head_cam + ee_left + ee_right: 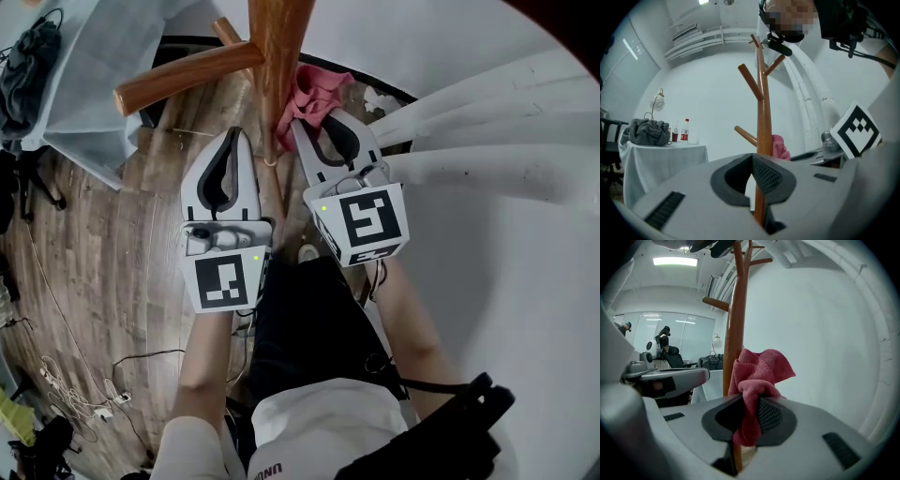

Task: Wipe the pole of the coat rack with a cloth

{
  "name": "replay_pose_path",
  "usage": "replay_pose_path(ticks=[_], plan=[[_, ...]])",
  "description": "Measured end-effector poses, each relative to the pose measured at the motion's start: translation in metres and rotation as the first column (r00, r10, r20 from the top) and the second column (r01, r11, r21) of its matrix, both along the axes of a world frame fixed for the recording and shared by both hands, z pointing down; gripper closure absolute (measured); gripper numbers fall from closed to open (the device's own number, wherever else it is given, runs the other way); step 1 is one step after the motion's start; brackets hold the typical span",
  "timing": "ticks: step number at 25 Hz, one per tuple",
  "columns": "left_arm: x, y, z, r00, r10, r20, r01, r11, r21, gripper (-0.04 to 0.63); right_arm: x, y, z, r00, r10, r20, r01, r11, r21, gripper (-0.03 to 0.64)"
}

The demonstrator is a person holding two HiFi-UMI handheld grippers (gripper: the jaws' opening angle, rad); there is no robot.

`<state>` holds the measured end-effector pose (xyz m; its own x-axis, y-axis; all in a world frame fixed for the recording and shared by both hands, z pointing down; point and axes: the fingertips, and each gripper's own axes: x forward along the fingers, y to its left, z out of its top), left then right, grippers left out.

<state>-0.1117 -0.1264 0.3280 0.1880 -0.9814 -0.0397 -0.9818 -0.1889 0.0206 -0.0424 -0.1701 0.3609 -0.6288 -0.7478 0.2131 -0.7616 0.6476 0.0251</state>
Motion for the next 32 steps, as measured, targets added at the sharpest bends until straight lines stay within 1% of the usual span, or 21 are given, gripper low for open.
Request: replay_pose_path(ticks=[5, 9, 12, 16, 19, 21, 23, 32], plan=[[-0.003, -0.005, 0.012, 1.000, 0.001, 0.009, -0.001, 1.000, 0.012, 0.581, -0.001, 0.000, 0.019, 1.000, -0.005, -0.005, 0.005, 1.000, -0.006, 0.543], [-0.005, -0.010, 0.019, 1.000, 0.006, 0.014, -0.007, 0.998, 0.055, 0.581, -0.003, -0.001, 0.030, 1.000, -0.004, -0.011, 0.004, 1.000, 0.007, 0.543], [-0.006, -0.012, 0.025, 0.999, 0.015, 0.048, -0.020, 0.994, 0.103, 0.581, -0.003, -0.002, 0.038, 1.000, -0.003, 0.000, 0.003, 1.000, 0.024, 0.543], [-0.004, -0.015, 0.041, 0.999, 0.023, 0.049, -0.028, 0.994, 0.104, 0.581, -0.001, -0.006, 0.047, 1.000, 0.004, 0.012, -0.004, 0.999, 0.045, 0.543], [-0.003, -0.016, 0.049, 0.998, 0.038, 0.049, -0.044, 0.991, 0.127, 0.581, -0.001, -0.007, 0.056, 1.000, 0.006, 0.014, -0.007, 0.999, 0.047, 0.543], [-0.003, -0.017, 0.061, 0.998, 0.040, 0.043, -0.044, 0.995, 0.095, 0.581, -0.001, -0.008, 0.062, 1.000, 0.003, 0.006, -0.003, 0.999, 0.047, 0.543], [-0.004, -0.018, 0.070, 0.998, 0.039, 0.040, -0.042, 0.996, 0.078, 0.581, -0.001, -0.007, 0.069, 1.000, -0.006, 0.004, 0.006, 0.999, 0.047, 0.543], [0.001, -0.029, 0.104, 0.999, 0.022, 0.043, -0.025, 0.997, 0.074, 0.581, -0.001, -0.009, 0.102, 0.998, -0.060, 0.008, 0.059, 0.997, 0.050, 0.543]])
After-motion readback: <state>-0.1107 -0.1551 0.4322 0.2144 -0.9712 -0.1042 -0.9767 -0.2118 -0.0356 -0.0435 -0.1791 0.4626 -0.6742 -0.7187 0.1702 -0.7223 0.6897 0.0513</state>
